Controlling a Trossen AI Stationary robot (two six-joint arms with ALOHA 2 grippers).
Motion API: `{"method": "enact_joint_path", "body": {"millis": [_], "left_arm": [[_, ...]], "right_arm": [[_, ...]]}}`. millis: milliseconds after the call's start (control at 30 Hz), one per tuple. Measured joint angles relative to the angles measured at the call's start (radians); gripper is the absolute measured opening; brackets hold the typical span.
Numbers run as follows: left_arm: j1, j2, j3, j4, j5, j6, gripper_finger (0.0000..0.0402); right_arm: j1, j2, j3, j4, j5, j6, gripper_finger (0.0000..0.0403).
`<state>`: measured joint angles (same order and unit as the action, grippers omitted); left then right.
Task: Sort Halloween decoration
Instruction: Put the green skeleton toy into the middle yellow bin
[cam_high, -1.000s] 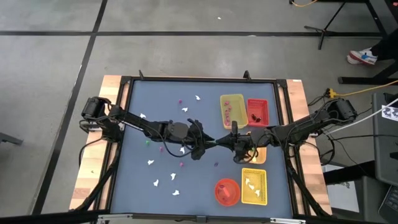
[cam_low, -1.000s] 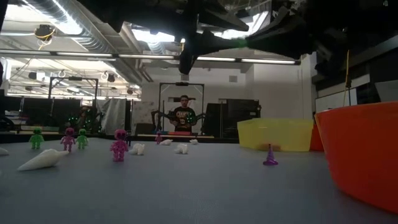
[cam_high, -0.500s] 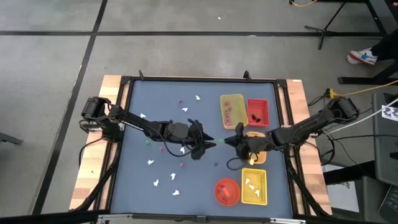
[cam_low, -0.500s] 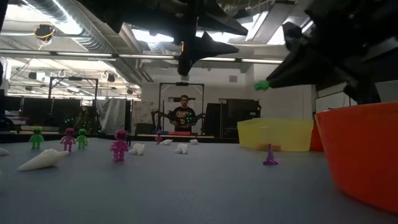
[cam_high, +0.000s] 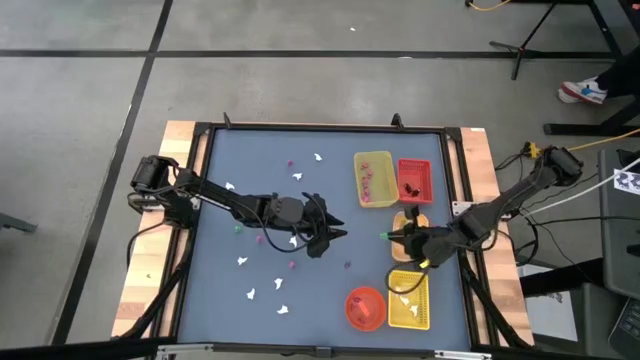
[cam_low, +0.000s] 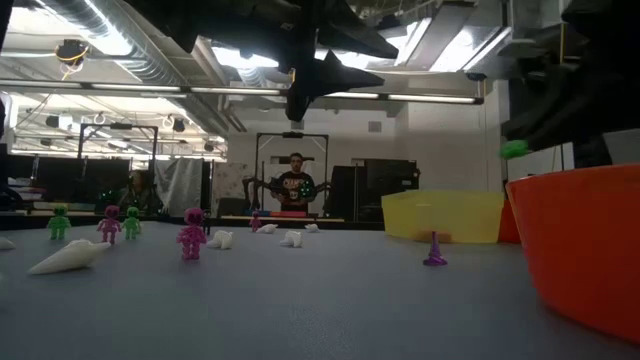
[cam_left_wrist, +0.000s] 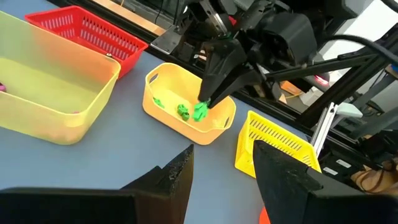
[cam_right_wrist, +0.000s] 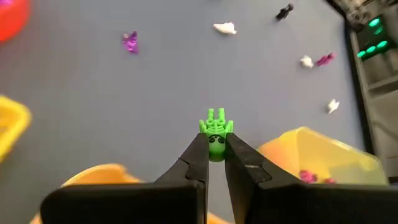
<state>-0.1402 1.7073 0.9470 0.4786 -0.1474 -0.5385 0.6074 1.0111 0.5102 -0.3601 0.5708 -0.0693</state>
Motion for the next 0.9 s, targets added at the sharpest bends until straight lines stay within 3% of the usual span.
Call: {"method": "enact_joint_path", "body": {"millis": [300, 533, 900], "left_arm": [[0.0, 0.0, 0.0, 0.0, 0.0, 0.001, 0.0149], [0.0, 0.0, 0.0, 0.0, 0.0, 0.001, 0.0149], [0.0, 0.0, 0.0, 0.0, 0.0, 0.001, 0.0149]], "right_arm": [[0.069, -0.089, 0.0, -0.222, -0.079, 0.196, 0.003], [0.066, -0.084, -0.001, -0.234, -0.179, 0.242, 0.0031], [0.066, -0.084, -0.001, -0.232, -0.181, 0.241, 0.0031]]}}
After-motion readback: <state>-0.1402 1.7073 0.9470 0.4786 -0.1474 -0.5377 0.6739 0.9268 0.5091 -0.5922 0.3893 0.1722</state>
